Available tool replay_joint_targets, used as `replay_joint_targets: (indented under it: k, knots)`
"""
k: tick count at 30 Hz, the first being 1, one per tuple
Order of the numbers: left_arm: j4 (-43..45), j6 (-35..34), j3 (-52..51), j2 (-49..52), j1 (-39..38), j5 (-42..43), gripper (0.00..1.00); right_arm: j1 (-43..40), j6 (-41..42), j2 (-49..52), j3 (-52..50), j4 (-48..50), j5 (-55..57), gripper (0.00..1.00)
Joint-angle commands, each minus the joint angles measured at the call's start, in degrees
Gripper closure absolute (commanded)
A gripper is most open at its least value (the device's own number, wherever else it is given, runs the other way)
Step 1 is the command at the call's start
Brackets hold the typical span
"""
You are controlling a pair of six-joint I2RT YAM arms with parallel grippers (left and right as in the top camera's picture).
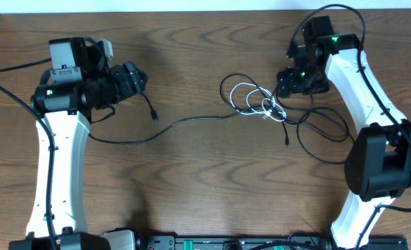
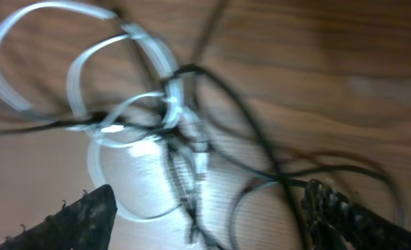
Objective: Untangle cables
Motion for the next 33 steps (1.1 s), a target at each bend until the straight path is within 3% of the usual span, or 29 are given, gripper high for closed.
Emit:
replay_joint_targets:
  k: [1,6,11,20,28,31,33]
  knots:
    - [0.66,-0.11,0.98,-0.39,0.04,-0.92,0.2,-0.9,2.12,0.35,2.75,0.2,5.73,0.14]
    - [1.27,-0.11,1.01,-1.2,-0.48,0.0,0.19,-0.63,-12.79,0.24,8.92,-2.12,-11.63,0.15]
    - [1.03,-0.11,0.96,-1.05,-2.84,2.45,0.19,1.81,-19.28,0.28,9.92,-4.11,-19.19,0.17]
    - [1.66,-0.15,0.96,-1.03,-4.59,2.43,0.19,5.51,-15.58,2.49,-0.63,-0.46,-12.63,0.27]
    - [1.64,-0.15,0.96,-1.01,-4.59,2.47,0.19,6.32,-18.38,5.29,-4.61,0.02,-21.38,0.36]
    - [1.44,-0.15,0.94,-1.01,-4.59,2.47,0.19,6.86,-18.82,6.23,-4.61,0.04,-23.96,0.47]
    - [1.01,-0.15,0.9,-1.01,-4.59,2.47,0.19,7.34,-18.75,7.21,-4.63,-0.24,-24.61,0.48]
